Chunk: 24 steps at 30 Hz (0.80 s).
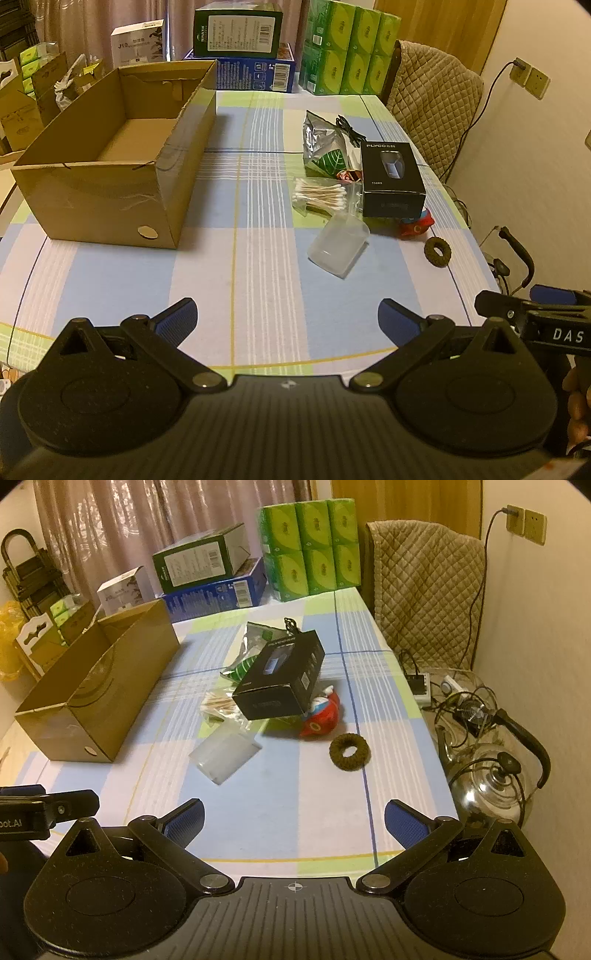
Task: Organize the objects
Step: 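Grasp the clear plastic cup with left tool while right tool grasps the brown ring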
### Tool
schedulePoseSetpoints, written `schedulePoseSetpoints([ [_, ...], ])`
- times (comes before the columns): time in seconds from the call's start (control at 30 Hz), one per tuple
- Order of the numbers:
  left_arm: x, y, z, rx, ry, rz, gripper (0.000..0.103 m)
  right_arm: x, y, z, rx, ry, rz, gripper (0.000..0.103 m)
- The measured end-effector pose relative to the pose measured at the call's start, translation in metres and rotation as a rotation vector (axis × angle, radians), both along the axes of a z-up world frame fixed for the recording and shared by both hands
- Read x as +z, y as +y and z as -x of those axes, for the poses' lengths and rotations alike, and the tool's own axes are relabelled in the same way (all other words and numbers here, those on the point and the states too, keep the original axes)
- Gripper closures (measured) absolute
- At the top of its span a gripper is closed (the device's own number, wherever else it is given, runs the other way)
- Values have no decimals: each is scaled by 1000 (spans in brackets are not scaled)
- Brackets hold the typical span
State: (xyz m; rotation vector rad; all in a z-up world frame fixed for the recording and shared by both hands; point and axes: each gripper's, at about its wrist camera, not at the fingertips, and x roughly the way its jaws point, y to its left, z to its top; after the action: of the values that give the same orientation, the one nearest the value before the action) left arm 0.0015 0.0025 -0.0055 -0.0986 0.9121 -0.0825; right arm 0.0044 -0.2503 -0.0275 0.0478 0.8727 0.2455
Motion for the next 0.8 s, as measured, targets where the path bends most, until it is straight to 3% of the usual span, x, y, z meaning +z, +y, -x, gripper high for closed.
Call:
schedulePoseSetpoints([
  [0.5,-24,-6,-30,-66,23,19,1,-18,-10,-26,-11,5,-4,2],
  [0.8,-54,-31,-73,-259,27,-80,1,-34,-19,-58,-31,9,18,2],
])
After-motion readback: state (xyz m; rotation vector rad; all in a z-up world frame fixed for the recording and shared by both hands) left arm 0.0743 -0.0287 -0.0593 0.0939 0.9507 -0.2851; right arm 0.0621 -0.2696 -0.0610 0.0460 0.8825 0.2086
